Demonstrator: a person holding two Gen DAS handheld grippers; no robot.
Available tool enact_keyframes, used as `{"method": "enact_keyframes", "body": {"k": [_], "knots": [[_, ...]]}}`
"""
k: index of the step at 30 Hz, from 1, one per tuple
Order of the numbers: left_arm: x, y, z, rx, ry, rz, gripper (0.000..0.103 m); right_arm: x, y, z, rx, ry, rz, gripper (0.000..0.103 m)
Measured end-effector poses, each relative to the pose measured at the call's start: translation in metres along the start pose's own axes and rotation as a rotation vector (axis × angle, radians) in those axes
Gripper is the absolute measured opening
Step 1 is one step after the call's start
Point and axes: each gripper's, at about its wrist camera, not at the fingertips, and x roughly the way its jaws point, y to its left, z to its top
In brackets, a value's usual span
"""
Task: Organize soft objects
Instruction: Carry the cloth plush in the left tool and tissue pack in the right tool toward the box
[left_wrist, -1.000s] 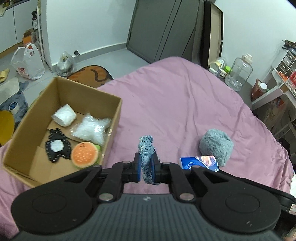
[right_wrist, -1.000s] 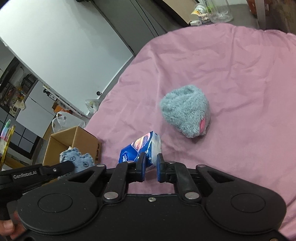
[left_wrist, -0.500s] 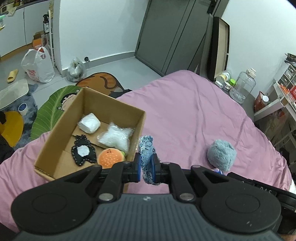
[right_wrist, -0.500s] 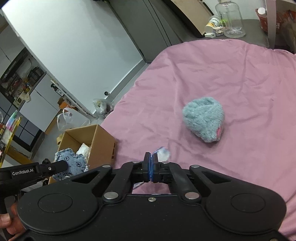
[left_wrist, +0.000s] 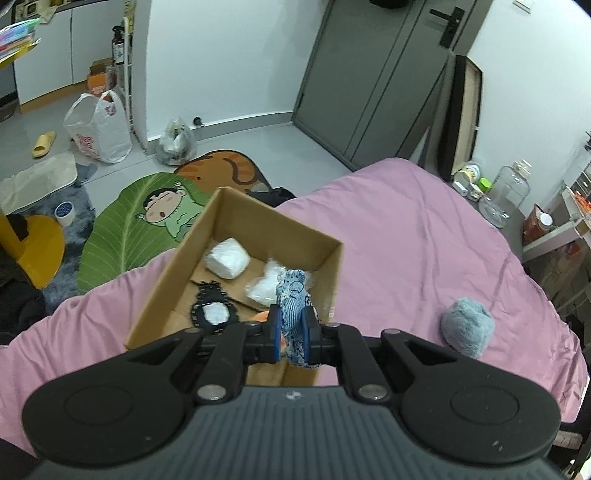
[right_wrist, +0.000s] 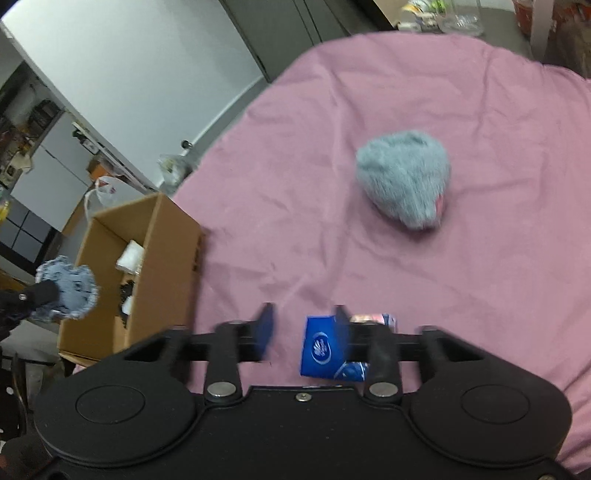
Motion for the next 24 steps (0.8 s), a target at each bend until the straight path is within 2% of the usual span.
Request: {"method": "enact_keyframes", "body": {"k": [1,3,6,20,22,24], "knots": [[0.002,0.003,0.0,-0.003,0.003,0.004,0.01,0.003,0.001,-0.002,-0.004,0.01,-0.008,0.054],[0.005,0.01,0.0,-0.013,0.01,0.014,0.01,0.009,0.003,-0.004,-0.006,0.027,-0.021,0.074],[0.011,0.019,-0.001,-0.03,0.022,0.028,0.01,0.014,0.01,-0.008,-0.04,0.022,-0.055,0.09],[0.029,0.053,0.0,-0.071,0.05,0.128,0.011,0.06,0.018,-0.023,-0.121,0.141,-0.172,0.093],[0.03,0.056,0.0,-0.071,0.051,0.137,0.011,0.063,0.02,-0.024,-0.137,0.147,-0.183,0.088],[0.034,0.06,-0.002,-0.076,0.065,0.14,0.011,0.065,0.021,-0.026,-0.158,0.156,-0.193,0.074]]}}
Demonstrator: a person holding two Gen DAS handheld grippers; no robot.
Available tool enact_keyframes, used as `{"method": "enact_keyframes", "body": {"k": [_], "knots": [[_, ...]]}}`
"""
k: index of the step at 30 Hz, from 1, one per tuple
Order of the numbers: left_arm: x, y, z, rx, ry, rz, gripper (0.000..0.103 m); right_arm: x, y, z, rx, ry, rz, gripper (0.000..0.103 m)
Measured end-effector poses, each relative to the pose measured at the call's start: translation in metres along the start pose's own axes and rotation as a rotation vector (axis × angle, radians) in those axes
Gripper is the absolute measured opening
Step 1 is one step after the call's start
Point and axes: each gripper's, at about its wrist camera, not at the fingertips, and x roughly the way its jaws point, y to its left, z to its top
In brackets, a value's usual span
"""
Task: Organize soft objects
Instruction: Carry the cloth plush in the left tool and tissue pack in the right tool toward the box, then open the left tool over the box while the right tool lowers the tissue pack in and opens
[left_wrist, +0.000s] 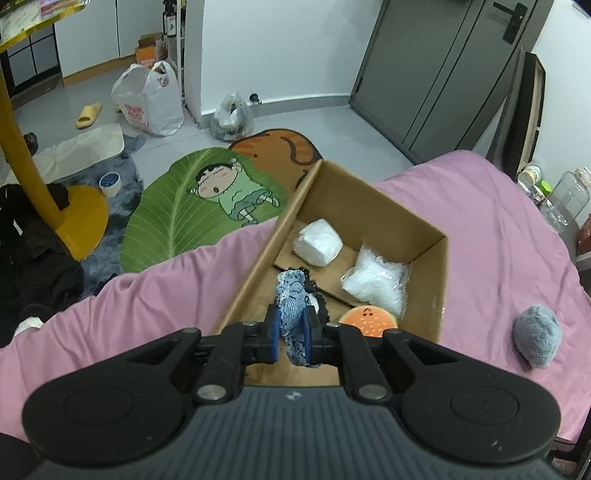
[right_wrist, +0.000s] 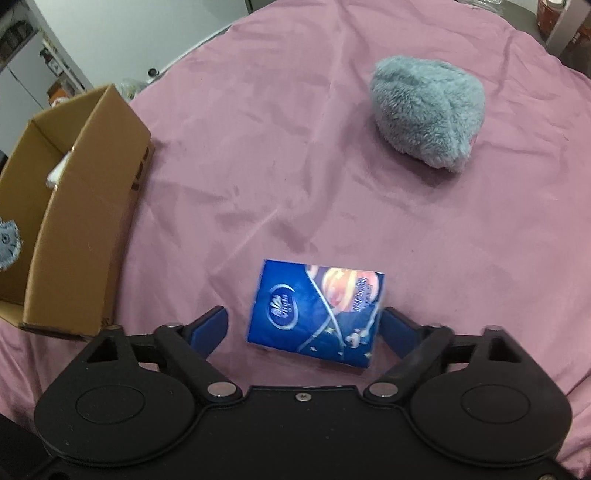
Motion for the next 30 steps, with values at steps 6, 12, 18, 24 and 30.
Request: {"method": "enact_keyframes", "body": {"k": [6,12,18,24,30], "knots": [[0.009,0.003,-0.006,-0.001,0.031,0.007,0.011,-0.007,-0.001,-0.001,-0.006,-0.031,0.005,0.071],[0.015,0.007,-0.008,-0.014,0.055,0.018,0.013,-0.028,0.0,0.004,0.017,-0.05,0.072,0.071],[0.014,0.011,-0.003,-0.039,0.075,0.019,0.02,-0.057,0.021,0.015,-0.02,-0.102,0.101,0.071],[0.002,0.015,0.002,-0.059,0.053,-0.005,0.027,-0.079,0.044,0.03,-0.045,-0.141,0.152,0.071],[-0.006,0.018,0.006,-0.058,0.041,-0.038,0.039,-0.093,0.073,0.043,-0.081,-0.158,0.181,0.071]]}}
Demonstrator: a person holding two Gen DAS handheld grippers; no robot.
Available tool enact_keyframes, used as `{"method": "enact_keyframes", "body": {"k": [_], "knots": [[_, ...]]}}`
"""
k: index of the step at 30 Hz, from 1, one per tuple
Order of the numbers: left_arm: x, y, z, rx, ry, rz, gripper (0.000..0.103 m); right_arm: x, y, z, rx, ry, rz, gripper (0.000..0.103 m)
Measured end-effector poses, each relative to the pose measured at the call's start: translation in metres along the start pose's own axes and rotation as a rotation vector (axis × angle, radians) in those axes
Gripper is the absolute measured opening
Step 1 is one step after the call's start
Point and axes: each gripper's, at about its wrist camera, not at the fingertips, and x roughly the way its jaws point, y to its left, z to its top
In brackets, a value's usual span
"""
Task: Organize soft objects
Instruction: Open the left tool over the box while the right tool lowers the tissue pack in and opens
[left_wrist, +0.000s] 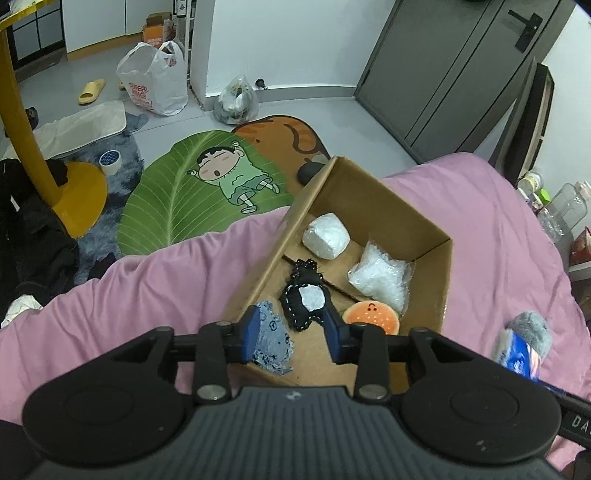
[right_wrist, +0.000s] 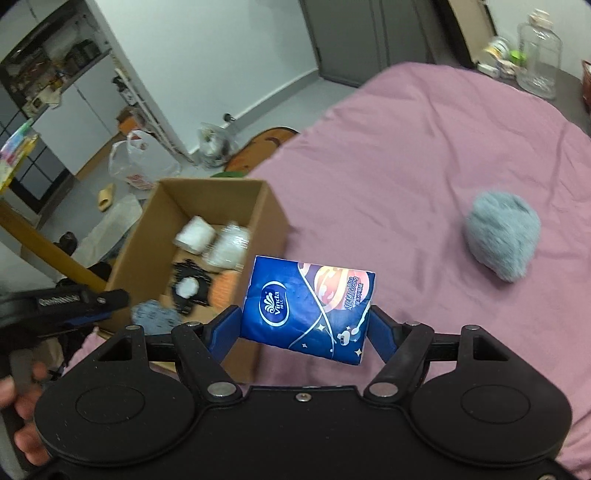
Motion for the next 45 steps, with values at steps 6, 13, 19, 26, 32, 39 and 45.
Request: {"method": "enact_keyframes", "body": {"k": [6,13,19,26,32,39,45], "knots": [[-0.007,0.004,0.001,0.007,0.001,-0.037,0.059,0.001,0.028,0.005,-0.031,0.001,0.025,0.071],[-0.013,0.022,0.006,0.012,-0.03,-0.009,0.075,0.012,0.059,0.009,-0.061,0.012,0.049,0.071],[-0.006,0.045,0.01,-0.014,-0.016,-0.01,0.075,0.028,0.084,0.007,-0.082,0.043,0.054,0.071],[0.004,0.064,0.01,-0.025,0.004,-0.053,0.075,0.051,0.105,0.004,-0.083,0.101,0.033,0.072],[0.013,0.078,0.013,-0.057,0.023,-0.07,0.075,0.07,0.114,-0.001,-0.096,0.136,0.001,0.072],[0.017,0.087,0.014,-0.061,0.033,-0.09,0.081,0.092,0.114,-0.006,-0.071,0.189,-0.04,0.073],[0.02,0.09,0.015,-0.072,0.039,-0.101,0.083,0.095,0.116,-0.009,-0.059,0.197,-0.053,0.077]]}}
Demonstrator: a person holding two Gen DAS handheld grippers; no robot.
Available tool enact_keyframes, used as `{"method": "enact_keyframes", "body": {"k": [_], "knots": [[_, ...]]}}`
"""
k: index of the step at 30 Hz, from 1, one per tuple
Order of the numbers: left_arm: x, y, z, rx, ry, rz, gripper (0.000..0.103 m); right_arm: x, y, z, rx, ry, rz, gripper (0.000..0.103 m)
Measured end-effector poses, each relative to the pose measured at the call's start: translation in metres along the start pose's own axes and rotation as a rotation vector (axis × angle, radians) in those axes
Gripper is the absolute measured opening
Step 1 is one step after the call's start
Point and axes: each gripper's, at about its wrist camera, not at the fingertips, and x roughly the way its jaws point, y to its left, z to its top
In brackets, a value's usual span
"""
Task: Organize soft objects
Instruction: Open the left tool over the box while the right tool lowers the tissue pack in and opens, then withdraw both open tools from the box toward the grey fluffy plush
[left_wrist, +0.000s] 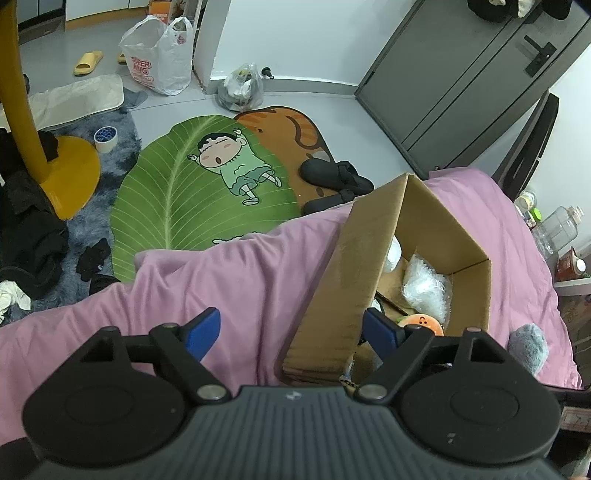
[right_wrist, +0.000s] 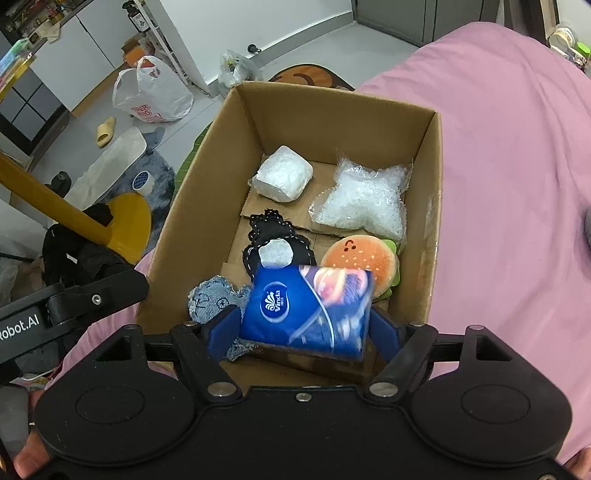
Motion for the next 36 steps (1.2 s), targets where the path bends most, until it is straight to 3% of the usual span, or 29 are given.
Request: {"method": "enact_keyframes", "body": {"k": [5,8,15,23,36], "knots": [[-0.003,-0.002,0.001,-0.004,0.008,0.005,0.083,-0.011,0.0,-0.001,0.008,-0.022,0.006,0.088],[-0.011,-0.003,0.001,-0.021,-0.013,0.023,0.084,-0.02,-0.003,0.0,0.002,-0.038,0.021,0.089],[-0.036,-0.013,-0.003,-0.025,-0.087,0.061,0.103,-0.05,-0.016,-0.001,-0.018,-0.093,0.055,0.096],[-0.059,-0.04,-0.008,0.021,-0.164,0.092,0.103,-0.083,-0.038,-0.001,-0.041,-0.142,0.092,0.099],[-0.081,-0.093,-0.018,0.094,-0.184,0.122,0.103,-0.119,-0.082,-0.005,-0.056,-0.214,0.151,0.103]]}}
